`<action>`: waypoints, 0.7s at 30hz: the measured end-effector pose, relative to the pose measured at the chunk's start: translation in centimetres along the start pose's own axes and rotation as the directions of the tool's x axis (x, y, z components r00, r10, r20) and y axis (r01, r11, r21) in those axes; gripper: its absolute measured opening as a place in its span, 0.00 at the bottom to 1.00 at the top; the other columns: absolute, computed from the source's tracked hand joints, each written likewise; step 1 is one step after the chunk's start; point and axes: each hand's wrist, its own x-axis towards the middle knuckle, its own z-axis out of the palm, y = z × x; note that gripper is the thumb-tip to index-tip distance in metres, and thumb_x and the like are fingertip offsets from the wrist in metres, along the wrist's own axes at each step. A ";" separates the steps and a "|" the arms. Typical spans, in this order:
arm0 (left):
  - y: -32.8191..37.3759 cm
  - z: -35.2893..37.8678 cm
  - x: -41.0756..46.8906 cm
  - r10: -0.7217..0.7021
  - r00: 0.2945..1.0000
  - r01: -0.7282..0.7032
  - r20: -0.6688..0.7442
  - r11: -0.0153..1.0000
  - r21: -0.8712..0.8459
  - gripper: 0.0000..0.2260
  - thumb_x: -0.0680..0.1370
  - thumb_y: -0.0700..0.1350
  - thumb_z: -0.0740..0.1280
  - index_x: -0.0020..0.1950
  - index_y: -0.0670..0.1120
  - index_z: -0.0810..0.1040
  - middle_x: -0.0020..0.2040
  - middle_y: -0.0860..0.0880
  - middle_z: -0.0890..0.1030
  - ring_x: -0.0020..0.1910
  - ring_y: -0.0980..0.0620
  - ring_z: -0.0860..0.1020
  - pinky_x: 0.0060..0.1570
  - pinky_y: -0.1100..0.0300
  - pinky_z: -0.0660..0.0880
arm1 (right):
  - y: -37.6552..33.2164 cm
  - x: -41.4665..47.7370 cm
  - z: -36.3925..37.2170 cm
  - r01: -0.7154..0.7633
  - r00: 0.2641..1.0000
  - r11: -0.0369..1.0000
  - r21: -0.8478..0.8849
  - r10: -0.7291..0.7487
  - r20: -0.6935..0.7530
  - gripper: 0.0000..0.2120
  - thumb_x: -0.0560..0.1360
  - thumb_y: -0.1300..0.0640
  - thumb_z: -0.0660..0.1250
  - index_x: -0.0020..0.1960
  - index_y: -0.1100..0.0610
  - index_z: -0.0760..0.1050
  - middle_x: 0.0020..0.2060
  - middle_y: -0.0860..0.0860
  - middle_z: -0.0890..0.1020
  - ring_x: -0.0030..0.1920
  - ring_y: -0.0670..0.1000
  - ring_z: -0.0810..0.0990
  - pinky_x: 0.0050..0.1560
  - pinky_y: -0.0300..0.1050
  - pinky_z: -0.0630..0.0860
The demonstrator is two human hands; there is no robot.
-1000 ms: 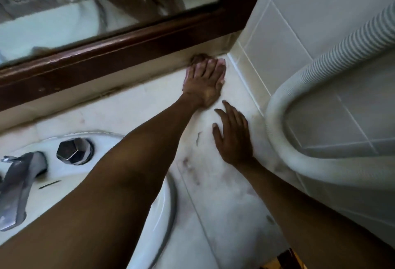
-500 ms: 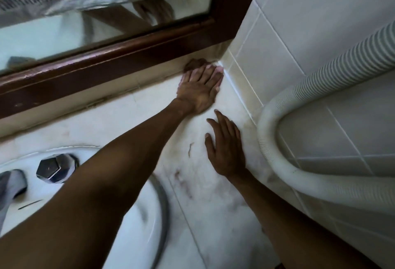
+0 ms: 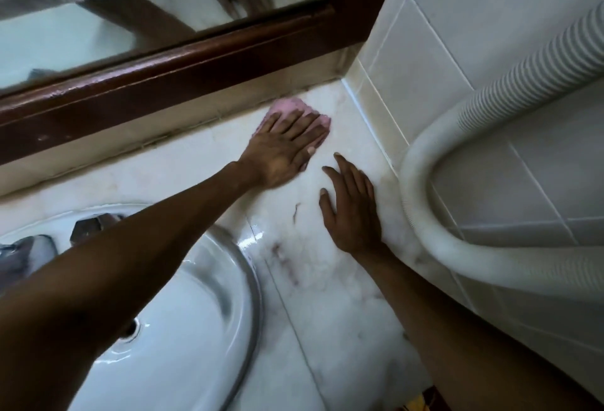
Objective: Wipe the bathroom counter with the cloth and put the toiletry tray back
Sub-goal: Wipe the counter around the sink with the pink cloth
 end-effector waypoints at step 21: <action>16.5 5.7 -14.4 -0.595 0.798 0.570 -0.096 0.797 -0.199 0.26 0.85 0.55 0.48 0.83 0.54 0.49 0.84 0.51 0.51 0.82 0.45 0.49 0.79 0.43 0.43 | 1.9 -5.0 -1.6 0.125 0.969 0.991 -0.045 -0.112 0.221 0.24 0.83 0.52 0.54 0.78 0.57 0.60 0.79 0.58 0.58 0.79 0.58 0.55 0.77 0.56 0.52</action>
